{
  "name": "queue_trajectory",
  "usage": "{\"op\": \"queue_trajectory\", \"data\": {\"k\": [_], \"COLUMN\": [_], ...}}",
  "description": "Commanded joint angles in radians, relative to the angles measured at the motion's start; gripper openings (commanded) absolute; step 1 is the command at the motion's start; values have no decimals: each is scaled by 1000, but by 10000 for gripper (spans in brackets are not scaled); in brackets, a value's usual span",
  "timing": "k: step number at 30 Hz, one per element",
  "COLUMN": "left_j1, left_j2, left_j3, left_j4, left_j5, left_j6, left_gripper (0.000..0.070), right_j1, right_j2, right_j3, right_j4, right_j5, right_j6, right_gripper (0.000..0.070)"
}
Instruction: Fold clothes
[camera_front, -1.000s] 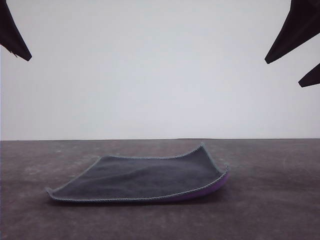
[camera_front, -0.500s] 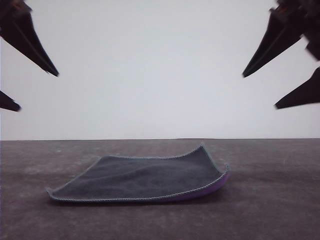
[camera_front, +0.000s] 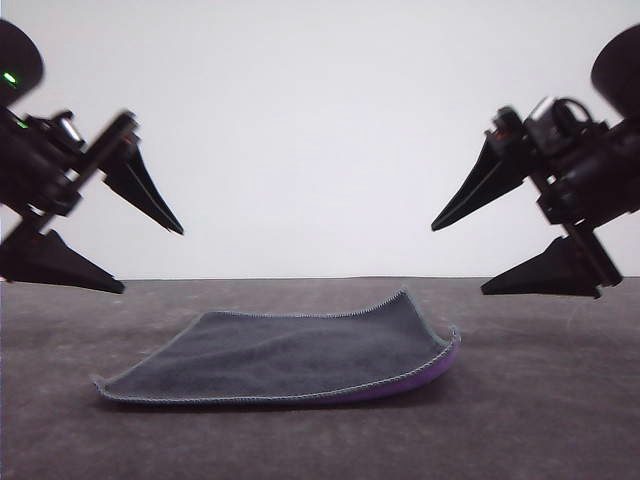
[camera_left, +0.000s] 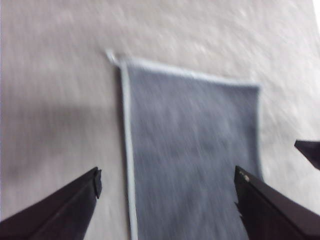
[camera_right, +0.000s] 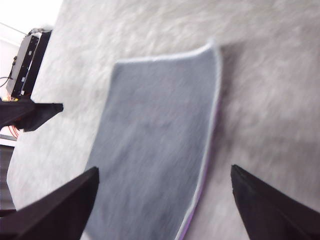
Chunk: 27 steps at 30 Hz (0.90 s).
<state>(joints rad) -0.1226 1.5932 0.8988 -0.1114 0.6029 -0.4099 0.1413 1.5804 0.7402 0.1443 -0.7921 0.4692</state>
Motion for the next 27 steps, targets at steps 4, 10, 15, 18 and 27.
{"op": "queue_trajectory", "data": {"k": [4, 10, 15, 18, 27], "left_j1": [-9, -16, -41, -67, -109], "left_j2": [148, 297, 378, 406, 426], "left_j3": [126, 257, 338, 365, 375], "left_j4": [11, -19, -69, -78, -76], "left_j5": [7, 16, 34, 34, 33], "left_j6": [6, 5, 5, 5, 5], "left_gripper": [509, 509, 509, 509, 509], "right_j1": [-1, -1, -1, -1, 4], "right_j2": [106, 190, 227, 239, 334], "right_j3": [97, 187, 226, 232, 259], "right_j4": [13, 12, 12, 13, 41], "right_j5": [-5, -8, -18, -20, -68], "right_j6": [-24, -25, -25, -25, -27], "right_gripper": [521, 521, 521, 521, 520]}}
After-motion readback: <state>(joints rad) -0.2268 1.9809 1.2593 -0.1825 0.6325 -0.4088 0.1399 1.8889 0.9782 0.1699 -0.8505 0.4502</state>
